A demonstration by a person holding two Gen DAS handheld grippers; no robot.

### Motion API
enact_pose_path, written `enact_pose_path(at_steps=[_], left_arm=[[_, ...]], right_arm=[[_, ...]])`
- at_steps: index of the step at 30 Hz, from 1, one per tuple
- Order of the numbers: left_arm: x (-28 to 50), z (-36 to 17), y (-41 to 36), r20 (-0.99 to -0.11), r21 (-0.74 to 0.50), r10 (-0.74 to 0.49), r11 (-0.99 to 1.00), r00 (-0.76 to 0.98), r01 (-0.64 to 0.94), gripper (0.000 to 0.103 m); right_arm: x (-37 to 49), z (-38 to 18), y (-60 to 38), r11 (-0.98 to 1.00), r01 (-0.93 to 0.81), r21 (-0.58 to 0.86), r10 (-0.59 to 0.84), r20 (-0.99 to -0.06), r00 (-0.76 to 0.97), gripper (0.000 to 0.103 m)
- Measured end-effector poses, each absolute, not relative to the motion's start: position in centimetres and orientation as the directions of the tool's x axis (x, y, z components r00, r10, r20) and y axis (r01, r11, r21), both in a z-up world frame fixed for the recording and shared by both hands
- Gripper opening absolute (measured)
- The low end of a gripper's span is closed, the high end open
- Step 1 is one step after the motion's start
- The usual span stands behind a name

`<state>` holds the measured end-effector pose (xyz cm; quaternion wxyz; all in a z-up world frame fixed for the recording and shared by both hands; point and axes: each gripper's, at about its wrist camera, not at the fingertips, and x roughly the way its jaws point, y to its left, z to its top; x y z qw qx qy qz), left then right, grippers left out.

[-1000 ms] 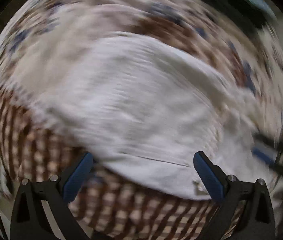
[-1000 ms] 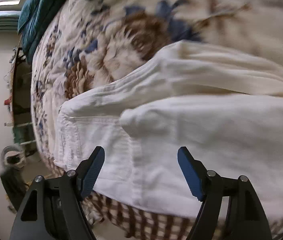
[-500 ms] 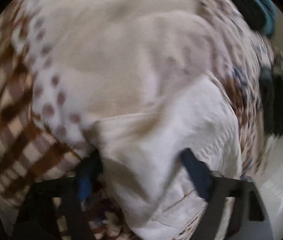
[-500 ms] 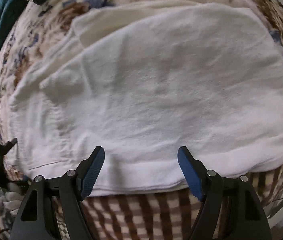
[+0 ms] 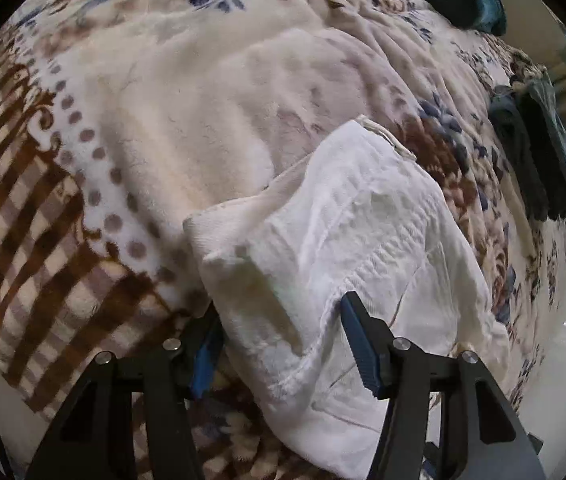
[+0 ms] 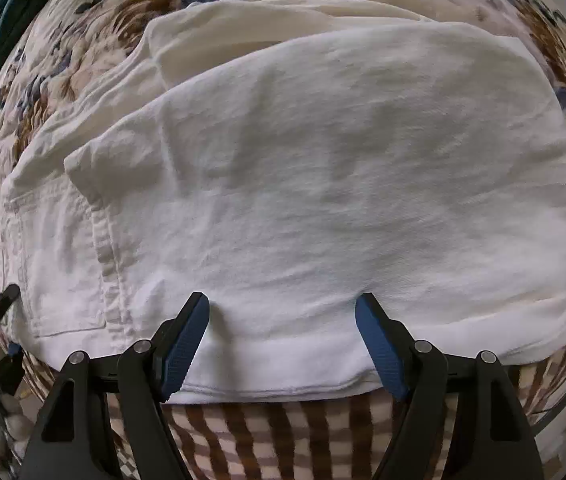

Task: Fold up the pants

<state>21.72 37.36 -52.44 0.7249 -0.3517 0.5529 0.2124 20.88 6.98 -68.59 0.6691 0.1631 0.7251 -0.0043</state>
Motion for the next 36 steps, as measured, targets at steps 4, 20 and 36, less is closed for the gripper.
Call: enact_pose_path(at_steps=[4, 20, 36], left_arm=[[22.9, -53.1, 37.8, -0.955, -0.273, -0.083, 0.627, 0.285, -0.730, 0.054], [23.0, -56.5, 39.1, -0.930, -0.367, -0.206, 0.484, 0.304, -0.795, 0.063], [24.5, -48.6, 33.3, -0.935, -0.246, -0.011, 0.741, 0.356, -0.625, 0.015]], right_arm=[[20.8, -68.5, 7.2, 0.948, 0.237, 0.211, 0.229, -0.972, -0.052, 0.078], [21.5, -69.4, 7.2, 0.933, 0.261, 0.247, 0.275, -0.958, -0.078, 0.078], [20.6, -69.2, 8.3, 0.947, 0.210, 0.242, 0.261, -0.963, -0.065, 0.079]])
